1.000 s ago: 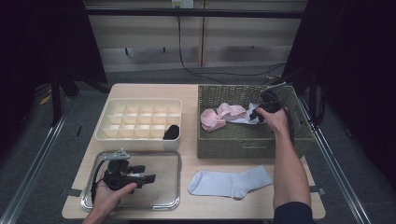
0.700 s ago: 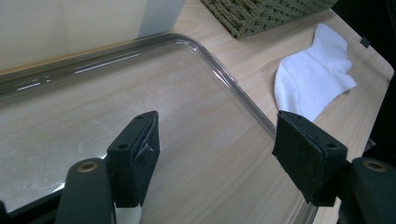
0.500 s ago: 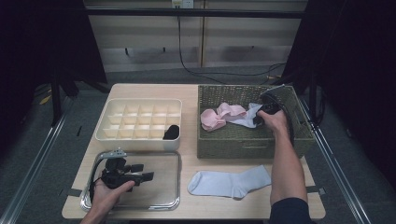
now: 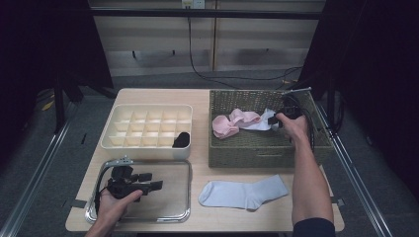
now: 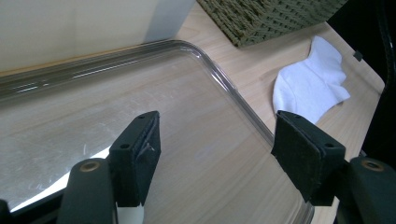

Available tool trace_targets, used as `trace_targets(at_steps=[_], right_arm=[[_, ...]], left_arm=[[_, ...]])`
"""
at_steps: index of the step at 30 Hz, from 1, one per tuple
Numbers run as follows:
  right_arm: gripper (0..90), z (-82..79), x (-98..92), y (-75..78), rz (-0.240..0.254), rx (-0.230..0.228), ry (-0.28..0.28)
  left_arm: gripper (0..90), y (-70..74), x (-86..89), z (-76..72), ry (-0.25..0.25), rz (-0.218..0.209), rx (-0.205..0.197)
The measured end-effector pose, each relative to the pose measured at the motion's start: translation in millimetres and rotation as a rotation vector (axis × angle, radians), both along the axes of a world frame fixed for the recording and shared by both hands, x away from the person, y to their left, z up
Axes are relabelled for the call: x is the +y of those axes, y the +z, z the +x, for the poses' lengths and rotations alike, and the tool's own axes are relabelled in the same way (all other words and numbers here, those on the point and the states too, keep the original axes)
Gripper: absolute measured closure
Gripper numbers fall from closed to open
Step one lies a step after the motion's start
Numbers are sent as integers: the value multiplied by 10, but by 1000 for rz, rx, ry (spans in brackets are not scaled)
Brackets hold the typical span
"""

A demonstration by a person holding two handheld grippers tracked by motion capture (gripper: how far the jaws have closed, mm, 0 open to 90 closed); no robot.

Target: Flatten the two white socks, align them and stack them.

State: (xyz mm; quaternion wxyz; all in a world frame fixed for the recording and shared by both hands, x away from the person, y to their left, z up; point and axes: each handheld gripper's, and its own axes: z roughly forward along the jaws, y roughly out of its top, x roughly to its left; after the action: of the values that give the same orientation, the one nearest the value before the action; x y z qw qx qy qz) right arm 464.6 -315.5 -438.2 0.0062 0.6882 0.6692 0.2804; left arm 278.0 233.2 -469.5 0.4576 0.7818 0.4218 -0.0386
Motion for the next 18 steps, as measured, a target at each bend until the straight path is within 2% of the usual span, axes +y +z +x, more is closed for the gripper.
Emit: trace_targets(at_steps=[6,10,18], right_arm=[[882,-61,18,149,9,-65,6],[882,-127,33,238,35,-119,18],[882,-225,-34,345,86,-174,6]], left_arm=[[325,-3,-14,-1,3,2,1],[324,-8,-48,-11,-6,11,-1],[324,-7,-61,-15,-15,18,-5]])
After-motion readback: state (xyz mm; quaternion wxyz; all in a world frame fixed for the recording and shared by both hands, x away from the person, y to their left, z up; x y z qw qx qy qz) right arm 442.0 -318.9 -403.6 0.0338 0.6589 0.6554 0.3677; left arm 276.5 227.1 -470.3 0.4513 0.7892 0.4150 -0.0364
